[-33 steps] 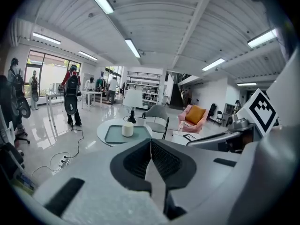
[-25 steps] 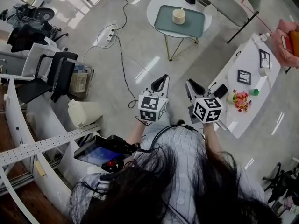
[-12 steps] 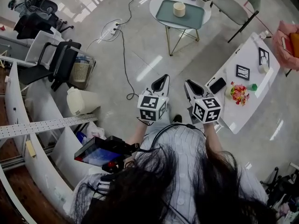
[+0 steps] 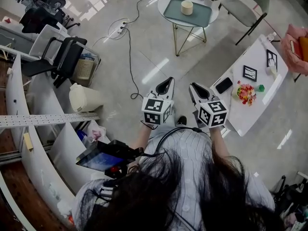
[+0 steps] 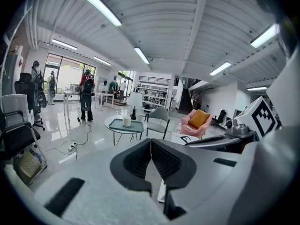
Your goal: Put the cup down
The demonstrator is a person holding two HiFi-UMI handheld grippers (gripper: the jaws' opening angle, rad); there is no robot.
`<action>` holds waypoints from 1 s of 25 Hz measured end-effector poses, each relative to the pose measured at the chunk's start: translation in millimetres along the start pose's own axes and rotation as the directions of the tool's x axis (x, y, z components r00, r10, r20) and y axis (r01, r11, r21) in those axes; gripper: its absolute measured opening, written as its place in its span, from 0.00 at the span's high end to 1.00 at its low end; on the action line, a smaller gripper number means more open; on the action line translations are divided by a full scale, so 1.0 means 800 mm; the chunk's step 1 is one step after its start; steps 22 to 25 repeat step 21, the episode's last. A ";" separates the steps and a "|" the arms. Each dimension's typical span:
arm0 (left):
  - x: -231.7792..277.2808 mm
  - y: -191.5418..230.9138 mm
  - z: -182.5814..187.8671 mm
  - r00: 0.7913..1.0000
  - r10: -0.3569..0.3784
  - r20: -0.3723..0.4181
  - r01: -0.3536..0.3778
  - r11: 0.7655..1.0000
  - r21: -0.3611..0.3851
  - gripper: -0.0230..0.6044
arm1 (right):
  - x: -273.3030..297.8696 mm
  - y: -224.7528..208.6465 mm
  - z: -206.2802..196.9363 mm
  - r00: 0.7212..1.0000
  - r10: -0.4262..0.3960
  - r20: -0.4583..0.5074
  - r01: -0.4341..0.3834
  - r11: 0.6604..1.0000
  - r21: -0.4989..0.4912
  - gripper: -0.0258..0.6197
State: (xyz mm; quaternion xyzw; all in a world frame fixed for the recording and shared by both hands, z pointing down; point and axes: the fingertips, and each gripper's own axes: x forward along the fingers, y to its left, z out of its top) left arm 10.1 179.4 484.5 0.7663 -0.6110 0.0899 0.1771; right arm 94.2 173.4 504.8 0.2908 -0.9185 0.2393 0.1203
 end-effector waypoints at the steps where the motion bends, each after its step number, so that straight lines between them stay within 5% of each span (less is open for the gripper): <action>1: -0.003 -0.002 -0.001 1.000 -0.001 -0.001 0.001 1.000 0.002 0.93 | -0.002 0.002 -0.001 1.000 0.002 0.002 -0.002 1.000 -0.002 0.87; 11: -0.008 -0.014 -0.005 1.000 0.014 0.003 -0.014 0.997 0.082 0.94 | -0.013 0.012 -0.001 1.000 0.006 0.016 -0.005 0.999 -0.033 0.87; 25: -0.003 -0.037 -0.006 1.000 -0.022 0.001 0.022 0.997 0.073 0.94 | -0.031 0.002 -0.003 1.000 -0.011 0.023 0.012 0.999 -0.030 0.87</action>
